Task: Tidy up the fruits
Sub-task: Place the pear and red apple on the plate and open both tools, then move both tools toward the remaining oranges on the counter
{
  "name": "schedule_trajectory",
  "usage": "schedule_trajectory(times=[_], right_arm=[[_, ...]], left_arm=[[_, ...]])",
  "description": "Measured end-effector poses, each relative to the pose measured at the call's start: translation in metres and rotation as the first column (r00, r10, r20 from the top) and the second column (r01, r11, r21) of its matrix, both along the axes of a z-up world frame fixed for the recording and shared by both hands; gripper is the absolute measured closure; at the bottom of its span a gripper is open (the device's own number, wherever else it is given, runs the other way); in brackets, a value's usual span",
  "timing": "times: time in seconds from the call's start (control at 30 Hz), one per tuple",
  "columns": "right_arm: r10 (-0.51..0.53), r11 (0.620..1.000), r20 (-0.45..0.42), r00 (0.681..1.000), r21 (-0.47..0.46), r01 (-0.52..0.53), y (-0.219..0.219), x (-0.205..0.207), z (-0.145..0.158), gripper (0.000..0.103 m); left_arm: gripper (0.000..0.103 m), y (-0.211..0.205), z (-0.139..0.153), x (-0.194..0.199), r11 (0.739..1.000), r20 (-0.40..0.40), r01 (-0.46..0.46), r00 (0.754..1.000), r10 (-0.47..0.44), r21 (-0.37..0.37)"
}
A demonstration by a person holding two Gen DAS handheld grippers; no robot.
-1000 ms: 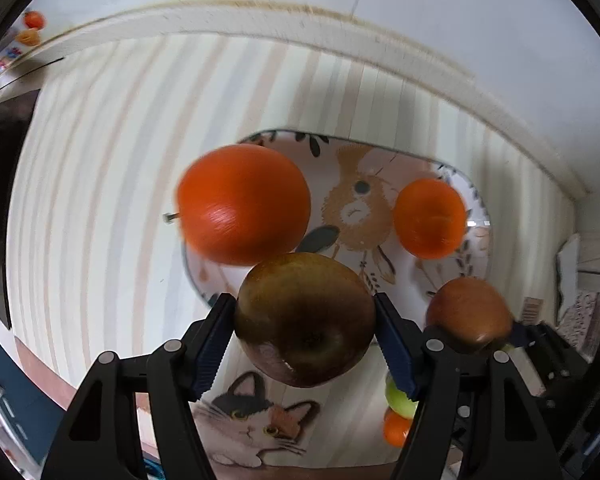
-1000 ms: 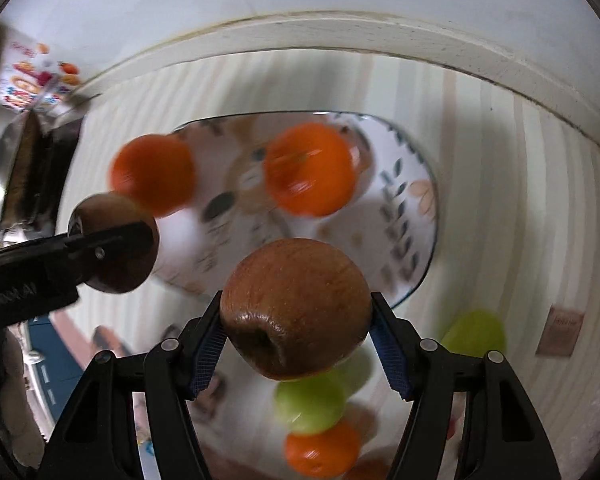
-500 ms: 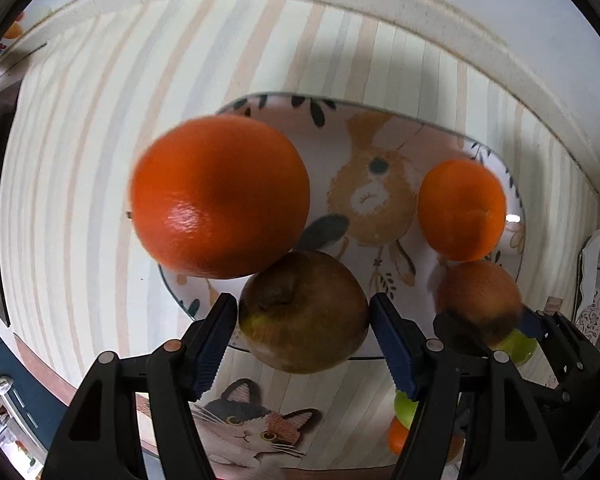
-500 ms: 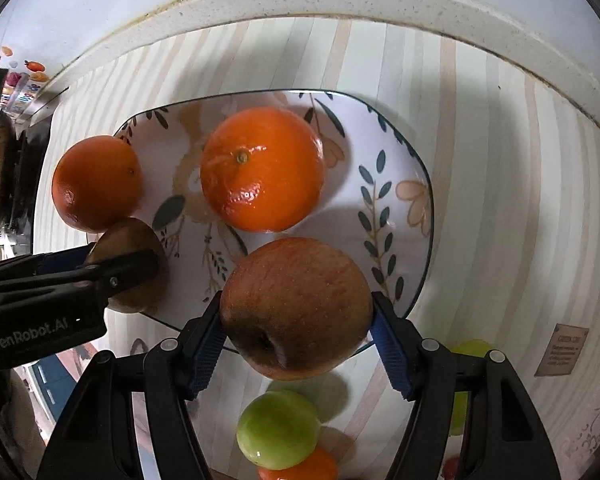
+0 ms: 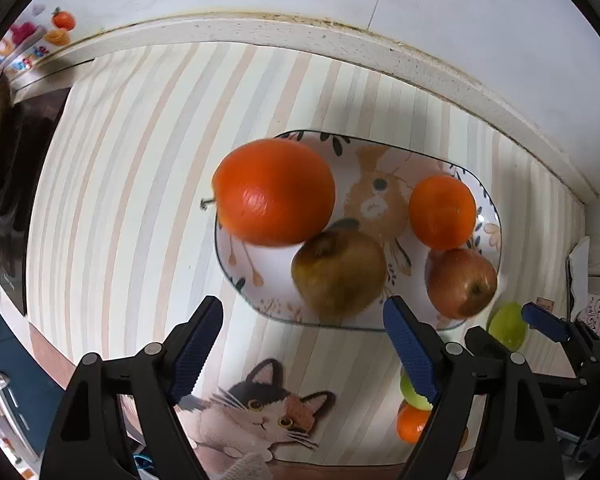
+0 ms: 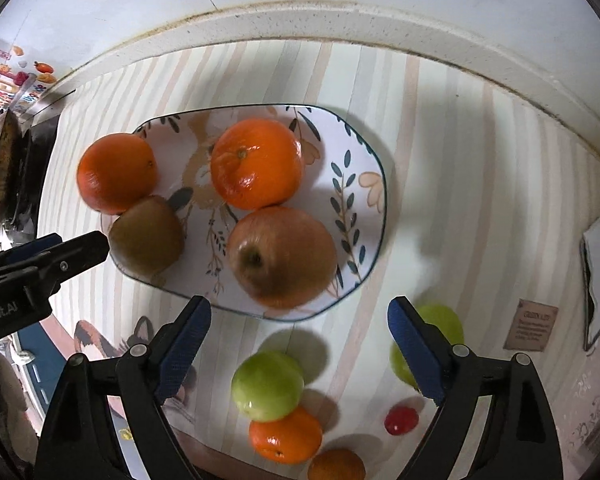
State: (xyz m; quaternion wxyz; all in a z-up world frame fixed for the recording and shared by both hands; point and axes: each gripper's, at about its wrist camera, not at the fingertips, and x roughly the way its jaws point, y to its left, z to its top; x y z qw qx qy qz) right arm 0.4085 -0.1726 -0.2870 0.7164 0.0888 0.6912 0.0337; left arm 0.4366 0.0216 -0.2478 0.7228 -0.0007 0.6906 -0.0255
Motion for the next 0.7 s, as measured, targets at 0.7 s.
schedule_trajectory(times=[0.7], right_arm=[[0.019, 1.000, 0.226, 0.974, -0.012, -0.017, 0.034, -0.087, 0.110, 0.011]], left_arm=[[0.021, 0.011, 0.101, -0.106, 1.000, 0.301, 0.002, 0.954, 0.000, -0.005]])
